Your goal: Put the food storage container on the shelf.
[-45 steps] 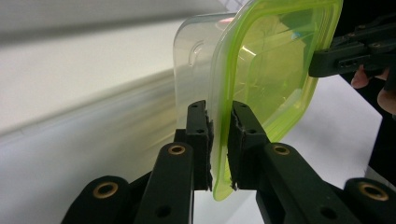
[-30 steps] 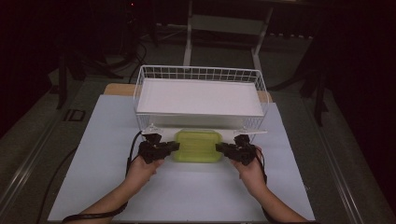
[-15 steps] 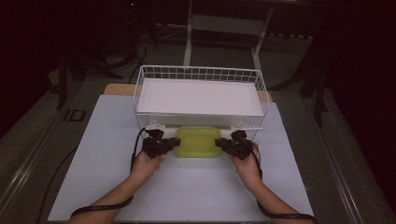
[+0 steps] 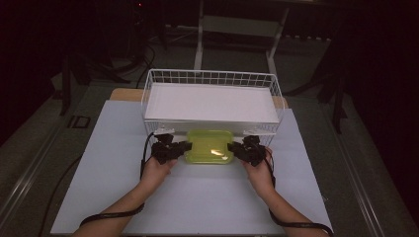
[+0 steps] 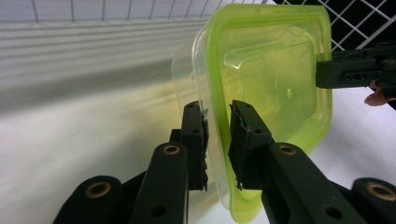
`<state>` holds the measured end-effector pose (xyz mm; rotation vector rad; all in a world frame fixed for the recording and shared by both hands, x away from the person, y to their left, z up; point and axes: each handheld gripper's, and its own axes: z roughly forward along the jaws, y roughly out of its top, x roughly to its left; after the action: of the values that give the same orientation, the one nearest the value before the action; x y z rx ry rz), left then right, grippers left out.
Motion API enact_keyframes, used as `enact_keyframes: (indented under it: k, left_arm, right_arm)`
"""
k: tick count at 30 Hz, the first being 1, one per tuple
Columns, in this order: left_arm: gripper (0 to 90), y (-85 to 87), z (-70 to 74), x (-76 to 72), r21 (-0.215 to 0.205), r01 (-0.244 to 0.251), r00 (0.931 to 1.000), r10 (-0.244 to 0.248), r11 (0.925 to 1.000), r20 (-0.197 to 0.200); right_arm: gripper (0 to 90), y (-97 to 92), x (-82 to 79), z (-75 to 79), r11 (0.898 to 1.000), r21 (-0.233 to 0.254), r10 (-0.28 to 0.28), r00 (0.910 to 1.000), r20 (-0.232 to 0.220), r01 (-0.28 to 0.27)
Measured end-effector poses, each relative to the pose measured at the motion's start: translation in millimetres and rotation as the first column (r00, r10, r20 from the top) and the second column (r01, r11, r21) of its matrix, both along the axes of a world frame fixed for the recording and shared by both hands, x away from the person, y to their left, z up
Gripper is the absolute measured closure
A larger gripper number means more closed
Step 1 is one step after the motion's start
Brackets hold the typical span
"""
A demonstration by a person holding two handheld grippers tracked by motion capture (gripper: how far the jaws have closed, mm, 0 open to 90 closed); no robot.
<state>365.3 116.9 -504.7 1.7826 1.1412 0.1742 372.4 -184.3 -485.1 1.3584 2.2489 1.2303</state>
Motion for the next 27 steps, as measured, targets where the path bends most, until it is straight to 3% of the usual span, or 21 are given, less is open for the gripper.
enact_keyframes:
  k: [4, 7, 8, 16, 18, 20, 22, 25, 27]
  left_arm:
    - [73.6, 0.1, -0.8, 3.5, -0.004, -0.011, 0.9999, 0.011, 0.9999, 0.006]
    - [72.3, -1.1, -1.6, 5.5, -0.034, -0.021, 0.9997, 0.021, 0.9992, -0.013]
    - [71.8, 0.8, -1.9, 8.0, -0.003, -0.022, 0.9998, 0.022, 0.9998, 0.006]
    - [63.6, -2.4, -5.3, 12.2, 0.013, -0.027, 0.9987, 0.027, 0.9996, 0.043]
    - [58.6, -4.4, -6.8, 14.5, 0.026, -0.042, 0.9989, 0.042, 0.9988, 0.02]
    - [56.9, -1.7, -9.0, 17.7, -0.006, -0.037, 0.9993, 0.037, 0.9993, 0.0]
    - [56.7, -1.3, -8.8, 19.1, -0.001, -0.034, 0.9994, 0.034, 0.9994, 0.002]
    - [53.7, -3.8, -6.5, 18.3, 0.036, -0.045, 0.9986, 0.044, 0.9983, 0.03]
    - [50.5, -4.2, -4.7, 19.4, 0.037, -0.025, 0.9986, 0.023, 0.999, 0.048]
  right_arm:
    - [72.1, 1.7, 2.8, -0.3, 1.0, -0.009, -0.023, 0.9995, 0.022, 0.023]
    - [70.5, 3.8, 3.0, -1.7, 0.999, -0.026, -0.035, 0.9979, 0.055, 0.036]
    - [70.0, 4.5, 3.1, -2.1, 0.999, -0.03, -0.042, 0.9972, 0.062, 0.044]
    - [61.4, 8.8, 6.5, -7.1, 0.998, -0.015, -0.062, 0.9952, 0.075, 0.064]
    - [60.1, 9.7, 7.3, -8.0, 0.996, -0.027, -0.08, 0.9936, 0.08, 0.082]
    - [59.0, 11.7, 7.3, -9.6, 0.994, -0.064, -0.075, 0.9907, 0.114, 0.083]
    - [58.2, 11.4, 8.0, -9.9, 0.994, -0.054, -0.087, 0.9907, 0.104, 0.093]
    - [53.2, 11.2, 8.7, -9.7, 0.993, -0.069, -0.087, 0.9898, 0.113, 0.095]
    - [51.4, 9.9, 8.5, -9.5, 0.993, -0.061, -0.094, 0.989, 0.114, 0.101]
